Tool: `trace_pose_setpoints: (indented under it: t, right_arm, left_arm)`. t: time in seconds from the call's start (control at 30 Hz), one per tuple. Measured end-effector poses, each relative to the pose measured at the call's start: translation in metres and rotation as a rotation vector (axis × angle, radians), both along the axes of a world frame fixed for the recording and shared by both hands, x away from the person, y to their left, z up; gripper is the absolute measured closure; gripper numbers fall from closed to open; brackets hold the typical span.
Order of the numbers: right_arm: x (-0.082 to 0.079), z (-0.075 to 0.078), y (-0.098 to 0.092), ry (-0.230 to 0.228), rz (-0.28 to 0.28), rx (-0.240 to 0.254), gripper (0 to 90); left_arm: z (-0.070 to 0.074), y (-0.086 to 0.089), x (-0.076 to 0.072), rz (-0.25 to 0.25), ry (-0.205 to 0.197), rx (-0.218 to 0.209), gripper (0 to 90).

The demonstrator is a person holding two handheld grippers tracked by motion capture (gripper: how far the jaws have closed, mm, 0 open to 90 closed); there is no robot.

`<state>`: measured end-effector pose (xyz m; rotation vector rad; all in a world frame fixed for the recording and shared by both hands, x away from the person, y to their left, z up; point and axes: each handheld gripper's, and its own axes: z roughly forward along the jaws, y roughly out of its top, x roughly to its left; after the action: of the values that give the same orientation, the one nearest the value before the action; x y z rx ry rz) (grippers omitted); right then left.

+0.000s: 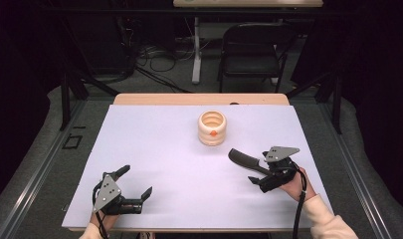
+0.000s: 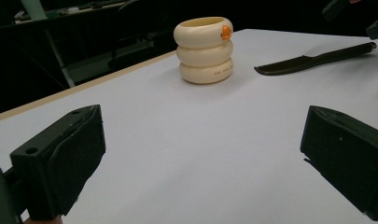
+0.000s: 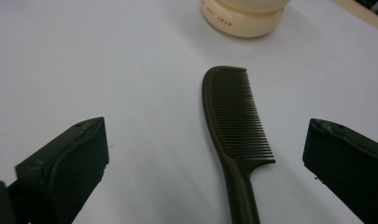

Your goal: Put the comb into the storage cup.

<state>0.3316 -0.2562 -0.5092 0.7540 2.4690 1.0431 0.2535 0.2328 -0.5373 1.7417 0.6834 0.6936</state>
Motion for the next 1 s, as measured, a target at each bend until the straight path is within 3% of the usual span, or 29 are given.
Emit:
trace_pose_setpoints:
  t: [0.53,0.63,1.0]
  right_arm:
    - [0.015,-0.003,0.001,0.07,-0.01,-0.089,0.0]
    - [0.018,-0.004,0.001,0.107,-0.024,-0.105,0.0]
    - [0.029,-0.006,0.004,0.17,-0.036,-0.18,0.0]
  left_arm:
    - [-0.001,0.0,0.001,-0.001,0.007,0.002,0.2]
    - [-0.001,-0.001,0.001,-0.001,0.009,0.0,0.2]
    - [-0.001,-0.001,0.001,-0.004,0.009,0.003,0.2]
